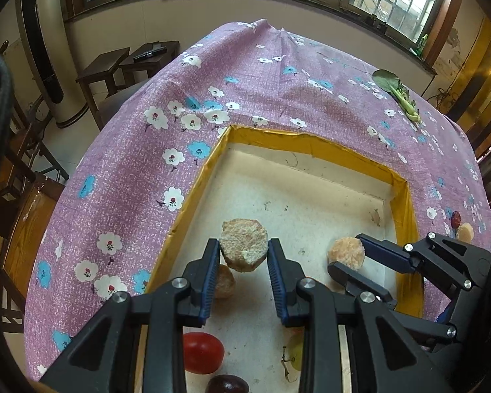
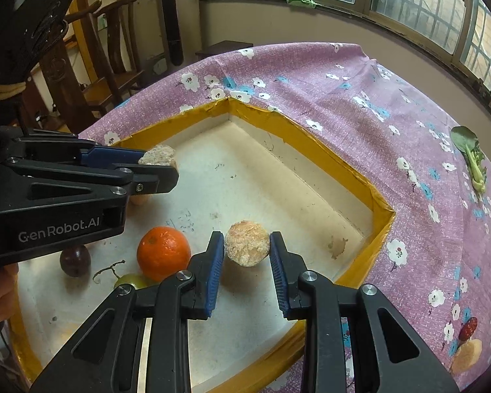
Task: Organize fruits
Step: 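Carry both round slices into the white tray and open both tools, then lift both open tools out of the tray toward the cube and cherry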
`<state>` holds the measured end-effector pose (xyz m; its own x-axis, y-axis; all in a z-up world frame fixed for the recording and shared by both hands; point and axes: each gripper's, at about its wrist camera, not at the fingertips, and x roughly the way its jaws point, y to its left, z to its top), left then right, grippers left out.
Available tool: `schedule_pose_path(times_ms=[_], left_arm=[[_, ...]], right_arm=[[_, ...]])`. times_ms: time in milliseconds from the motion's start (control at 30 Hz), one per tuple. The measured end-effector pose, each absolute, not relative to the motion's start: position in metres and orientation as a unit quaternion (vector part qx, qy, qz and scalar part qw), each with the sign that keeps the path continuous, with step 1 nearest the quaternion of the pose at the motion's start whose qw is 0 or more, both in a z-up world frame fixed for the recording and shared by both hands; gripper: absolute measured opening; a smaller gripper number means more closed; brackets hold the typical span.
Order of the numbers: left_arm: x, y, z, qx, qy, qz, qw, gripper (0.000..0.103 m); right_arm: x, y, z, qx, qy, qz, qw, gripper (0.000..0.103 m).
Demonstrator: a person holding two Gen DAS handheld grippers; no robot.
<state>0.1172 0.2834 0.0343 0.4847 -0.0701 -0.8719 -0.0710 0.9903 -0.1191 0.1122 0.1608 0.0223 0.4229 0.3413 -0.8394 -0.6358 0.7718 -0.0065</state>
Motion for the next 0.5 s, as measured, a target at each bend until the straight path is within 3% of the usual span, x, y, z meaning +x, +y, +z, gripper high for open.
schedule_pose_path(times_ms=[300,500], left_arm=[[0.124,0.278,0.033,-0.057,0.509,0.008,0.859,0.035],[0.127,0.272,0.031,-0.045,0.512,0.012,0.858,0.055]], right_arm=[[0.112,0.164,0.019,-0.185,0.444,0.289,0.828,0.029],[0.111,0.165,0.018,-0.190,0.444,0.286,0.828,0.033]])
